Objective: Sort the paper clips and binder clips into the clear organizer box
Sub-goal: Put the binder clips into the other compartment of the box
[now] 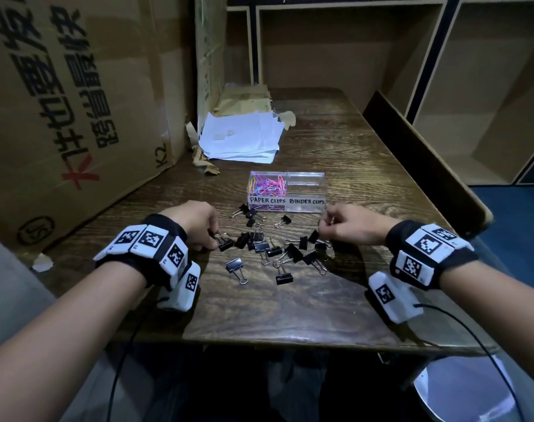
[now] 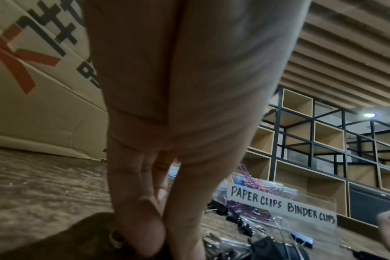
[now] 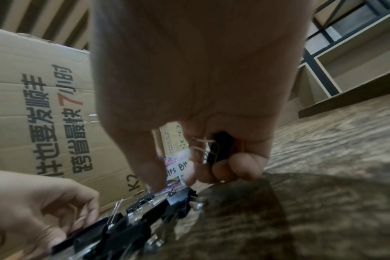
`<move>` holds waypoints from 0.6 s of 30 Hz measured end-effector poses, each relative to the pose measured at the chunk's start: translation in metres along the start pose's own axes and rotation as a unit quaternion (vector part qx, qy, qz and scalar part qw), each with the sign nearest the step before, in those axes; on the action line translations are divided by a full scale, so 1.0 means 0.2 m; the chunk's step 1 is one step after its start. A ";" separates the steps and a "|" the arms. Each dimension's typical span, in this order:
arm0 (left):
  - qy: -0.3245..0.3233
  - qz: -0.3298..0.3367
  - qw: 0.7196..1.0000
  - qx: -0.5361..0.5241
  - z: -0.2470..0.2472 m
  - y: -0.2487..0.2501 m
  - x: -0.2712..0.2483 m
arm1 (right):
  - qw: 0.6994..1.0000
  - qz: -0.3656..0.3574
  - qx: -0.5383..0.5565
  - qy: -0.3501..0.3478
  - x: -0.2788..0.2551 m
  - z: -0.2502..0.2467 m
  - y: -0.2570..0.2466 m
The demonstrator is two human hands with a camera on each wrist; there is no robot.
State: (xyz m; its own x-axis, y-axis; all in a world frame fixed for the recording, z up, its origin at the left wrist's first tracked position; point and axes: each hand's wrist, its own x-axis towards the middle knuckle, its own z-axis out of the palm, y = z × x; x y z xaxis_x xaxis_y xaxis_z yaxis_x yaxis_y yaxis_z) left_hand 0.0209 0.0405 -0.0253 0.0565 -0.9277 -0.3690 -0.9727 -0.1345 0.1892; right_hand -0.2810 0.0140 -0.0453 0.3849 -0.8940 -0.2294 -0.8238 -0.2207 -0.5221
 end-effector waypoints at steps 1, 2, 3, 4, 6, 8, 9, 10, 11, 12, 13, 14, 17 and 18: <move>0.005 -0.001 1.000 -0.010 0.00 0.00 0.00 | 1.000 -0.002 -0.023 -0.014 0.00 0.00 0.00; 0.006 -0.005 1.000 -0.014 0.00 -0.01 0.00 | 0.999 -0.005 -0.045 -0.017 -0.01 0.00 -0.01; 0.006 -0.011 1.000 -0.012 0.00 -0.02 0.01 | 0.998 -0.009 -0.062 -0.012 -0.01 0.01 -0.01; 0.005 -0.019 1.000 -0.009 0.00 -0.02 0.01 | 0.997 -0.015 -0.076 -0.007 -0.01 0.01 -0.02; 0.008 -0.031 0.999 -0.007 -0.01 -0.04 0.01 | 0.994 -0.025 -0.104 -0.003 0.00 0.01 -0.03; 0.015 -0.043 0.999 0.002 -0.02 -0.05 0.01 | 0.993 -0.024 -0.113 0.003 0.00 0.01 -0.03; 0.012 -0.053 0.999 0.008 -0.03 -0.06 0.01 | 0.993 -0.023 -0.112 0.006 0.00 0.01 -0.04; 0.004 -0.063 0.998 0.011 -0.03 -0.07 0.00 | 0.993 -0.021 -0.112 0.004 -0.01 0.01 -0.04; -0.008 -0.071 0.997 0.008 -0.03 -0.07 0.01 | 0.994 -0.017 -0.112 -0.001 -0.01 0.01 -0.04; -0.021 -0.076 0.997 0.004 -0.03 -0.08 0.00 | 0.994 -0.013 -0.111 -0.007 -0.01 0.01 -0.04; -0.030 -0.077 0.997 0.002 -0.03 -0.08 0.00 | 0.994 -0.008 -0.111 -0.010 -0.01 0.01 -0.04; -0.034 -0.075 0.997 0.000 -0.03 -0.08 0.00 | 0.994 -0.004 -0.110 -0.012 0.00 0.01 -0.04; -0.030 -0.050 0.998 -0.012 -0.02 -0.10 0.00 | 0.995 0.000 -0.098 0.003 0.01 0.01 -0.05; -0.024 -0.038 0.999 -0.016 -0.02 -0.10 -0.01 | 0.995 0.003 -0.095 0.005 0.01 0.01 -0.05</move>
State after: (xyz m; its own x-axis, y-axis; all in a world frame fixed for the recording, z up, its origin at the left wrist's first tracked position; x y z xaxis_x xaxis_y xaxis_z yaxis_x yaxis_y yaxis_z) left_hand 0.0412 0.0431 -0.0257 0.1183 -0.8964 -0.4272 -0.9584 -0.2156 0.1871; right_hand -0.2715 0.0159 -0.0422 0.3766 -0.8993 -0.2224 -0.8901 -0.2847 -0.3560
